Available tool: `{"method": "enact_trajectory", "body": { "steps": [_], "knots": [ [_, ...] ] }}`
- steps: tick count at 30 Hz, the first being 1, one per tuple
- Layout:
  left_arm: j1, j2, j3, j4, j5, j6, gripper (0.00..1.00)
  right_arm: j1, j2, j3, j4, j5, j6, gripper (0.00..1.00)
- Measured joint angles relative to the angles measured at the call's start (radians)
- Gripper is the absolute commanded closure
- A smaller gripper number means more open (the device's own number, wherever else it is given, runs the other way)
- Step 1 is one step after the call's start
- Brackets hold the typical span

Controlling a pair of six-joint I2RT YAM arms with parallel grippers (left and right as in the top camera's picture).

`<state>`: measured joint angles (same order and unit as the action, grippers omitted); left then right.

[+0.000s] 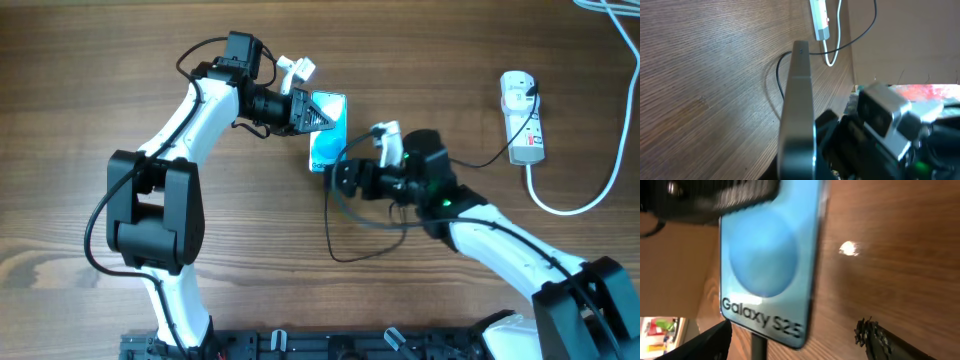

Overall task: Plug charger to phone and switch on socket
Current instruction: 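Open the right gripper and pull it back from the plugged phone, then lower the phone with the left gripper and lay it flat on the table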

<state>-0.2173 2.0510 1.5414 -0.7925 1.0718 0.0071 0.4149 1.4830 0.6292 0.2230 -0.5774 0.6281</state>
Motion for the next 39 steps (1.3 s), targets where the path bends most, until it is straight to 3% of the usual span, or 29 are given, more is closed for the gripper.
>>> {"method": "enact_trajectory", "body": {
  "steps": [2,5,18,29,39],
  "knots": [
    [0.000,0.000,0.000,0.005,0.000,0.000,0.96,-0.033,0.000,0.000,-0.012,-0.027,-0.003,0.14],
    [0.000,0.000,0.000,0.011,-0.002,0.000,0.96,-0.077,0.000,0.001,-0.054,-0.052,-0.009,0.00],
    [0.000,0.000,0.000,0.000,-0.167,-0.089,0.96,-0.156,0.000,0.004,-0.264,0.056,-0.104,0.00],
    [-0.004,0.000,-0.002,-0.258,-0.327,-0.121,0.96,-0.156,0.000,0.004,-0.256,0.117,-0.111,0.00],
    [-0.083,0.000,-0.002,-0.231,-0.528,-0.122,0.96,-0.156,0.000,0.004,-0.223,0.247,-0.053,0.00]
  ]
}}
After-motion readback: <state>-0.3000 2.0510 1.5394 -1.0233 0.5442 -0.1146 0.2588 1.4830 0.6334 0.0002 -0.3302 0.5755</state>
